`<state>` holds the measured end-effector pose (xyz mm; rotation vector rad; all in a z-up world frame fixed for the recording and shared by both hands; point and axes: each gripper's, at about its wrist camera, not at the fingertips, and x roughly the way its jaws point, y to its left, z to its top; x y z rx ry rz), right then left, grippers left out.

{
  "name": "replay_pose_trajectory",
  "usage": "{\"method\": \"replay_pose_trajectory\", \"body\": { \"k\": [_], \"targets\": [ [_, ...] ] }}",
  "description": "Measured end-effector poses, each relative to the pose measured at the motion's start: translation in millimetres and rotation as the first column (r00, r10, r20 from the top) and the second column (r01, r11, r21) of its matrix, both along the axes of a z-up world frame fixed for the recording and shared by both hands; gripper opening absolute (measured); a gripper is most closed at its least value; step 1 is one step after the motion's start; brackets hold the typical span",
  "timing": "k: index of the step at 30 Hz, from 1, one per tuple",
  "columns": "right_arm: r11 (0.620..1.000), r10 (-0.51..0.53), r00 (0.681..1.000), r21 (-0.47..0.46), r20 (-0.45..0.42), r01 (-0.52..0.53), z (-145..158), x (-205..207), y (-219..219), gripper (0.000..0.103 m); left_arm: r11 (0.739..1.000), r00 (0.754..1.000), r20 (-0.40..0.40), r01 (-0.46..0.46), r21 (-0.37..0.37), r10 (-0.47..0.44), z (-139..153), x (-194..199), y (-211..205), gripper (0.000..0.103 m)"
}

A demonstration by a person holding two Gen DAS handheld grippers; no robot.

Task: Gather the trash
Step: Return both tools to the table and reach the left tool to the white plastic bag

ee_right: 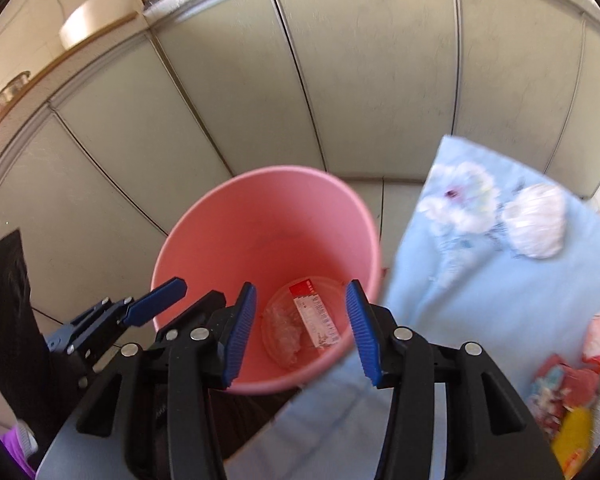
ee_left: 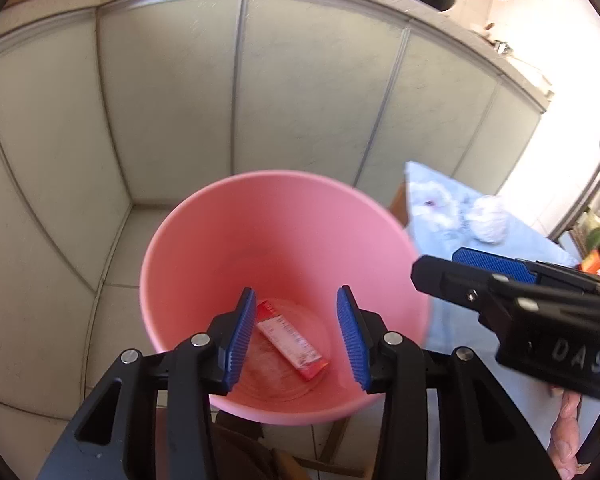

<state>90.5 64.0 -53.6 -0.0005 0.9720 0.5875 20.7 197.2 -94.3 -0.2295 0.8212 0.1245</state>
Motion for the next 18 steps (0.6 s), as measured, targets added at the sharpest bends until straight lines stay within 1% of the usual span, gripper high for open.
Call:
{"method": "replay_pose_trajectory", "body": {
  "k": [4, 5, 6, 8, 9, 10, 13, 18],
  "targets": [
    [0.999, -0.034, 0.997, -0.002, 0.073, 0.035, 15.5, -22.0, -29.0, 0.048, 0.999, 0.998, 0.036, 0.043, -0.001, -0.043, 16.7, -3.9, -17.0, 0.042],
    [0.999, -0.047, 0.995, -0.005, 0.087, 0.048, 19.2, -16.8, -31.0, 0.048, 0.999, 0.998, 0.042, 0.05, -0.003, -0.05, 19.6, -3.8, -20.6, 0.042],
    [0.998, -0.061, 0.993, -0.008, 0.102, 0.062, 18.1, -20.1, -35.9, 0.048, 0.998, 0.997, 0.05, 0.061, -0.006, -0.061, 22.8, -4.5, -25.9, 0.042],
    [0.995, -0.095, 0.987, -0.01, 0.13, 0.097, 29.7, -27.3, -57.8, 0.048, 0.996, 0.994, 0.062, 0.093, 0.002, -0.093, 28.1, -3.1, -40.5, 0.042],
    [0.993, -0.111, 0.984, -0.016, 0.143, 0.114, 23.7, -37.8, -69.7, 0.048, 0.994, 0.992, 0.066, 0.107, 0.008, -0.108, 29.5, -1.6, -47.7, 0.042],
    [0.991, -0.128, 0.98, -0.023, 0.155, 0.134, 26.0, -41.8, -78.4, 0.048, 0.992, 0.99, 0.069, 0.122, 0.012, -0.123, 32.2, -2.0, -54.8, 0.042],
    [0.977, -0.199, 0.961, -0.033, 0.19, 0.209, 35.7, -55.6, -100.5, 0.048, 0.987, 0.983, 0.079, 0.163, 0.018, -0.163, 40.3, -2.9, -76.6, 0.042],
    [0.945, -0.301, 0.925, -0.058, 0.233, 0.323, 38.6, -72.8, -139.1, 0.048, 0.974, 0.97, 0.095, 0.223, 0.034, -0.226, 51.0, -4.7, -111.6, 0.042]
  ]
}}
